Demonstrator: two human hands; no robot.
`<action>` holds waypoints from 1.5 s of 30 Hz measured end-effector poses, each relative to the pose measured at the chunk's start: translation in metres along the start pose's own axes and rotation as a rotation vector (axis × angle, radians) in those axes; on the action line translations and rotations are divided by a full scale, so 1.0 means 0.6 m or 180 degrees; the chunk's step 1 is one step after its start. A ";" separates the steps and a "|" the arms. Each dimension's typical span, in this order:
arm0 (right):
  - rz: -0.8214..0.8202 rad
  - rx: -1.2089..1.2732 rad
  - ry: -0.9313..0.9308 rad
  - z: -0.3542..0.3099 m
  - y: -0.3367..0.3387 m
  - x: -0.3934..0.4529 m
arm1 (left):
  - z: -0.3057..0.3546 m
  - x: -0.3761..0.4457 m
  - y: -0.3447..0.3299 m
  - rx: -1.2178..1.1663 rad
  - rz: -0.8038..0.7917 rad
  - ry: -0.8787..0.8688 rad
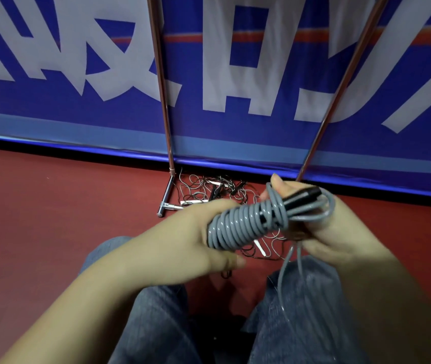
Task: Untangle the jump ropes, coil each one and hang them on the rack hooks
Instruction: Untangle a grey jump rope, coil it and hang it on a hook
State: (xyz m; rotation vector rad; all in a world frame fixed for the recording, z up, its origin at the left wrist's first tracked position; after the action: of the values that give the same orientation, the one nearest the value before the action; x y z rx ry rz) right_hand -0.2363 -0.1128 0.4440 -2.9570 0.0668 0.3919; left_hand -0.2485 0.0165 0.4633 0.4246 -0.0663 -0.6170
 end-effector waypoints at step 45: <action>-0.0161 0.0111 0.0337 0.015 -0.011 -0.087 | -0.051 -0.056 -0.055 -0.1730 0.0035 0.0836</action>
State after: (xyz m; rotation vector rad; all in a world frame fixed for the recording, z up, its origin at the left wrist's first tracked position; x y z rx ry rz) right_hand -0.2887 -0.1035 0.4503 -2.9365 0.0112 0.2252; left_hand -0.2882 0.0228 0.4240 -0.0250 0.3437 -0.5381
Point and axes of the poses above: each hand's wrist, its own x-axis towards the middle knuckle, its own y-axis out of the back of the hand, z = x × y, the point moved 9 cm from there along x, towards the middle knuckle, and after that the axes turned 6 degrees about z, right-handed, at the moved point
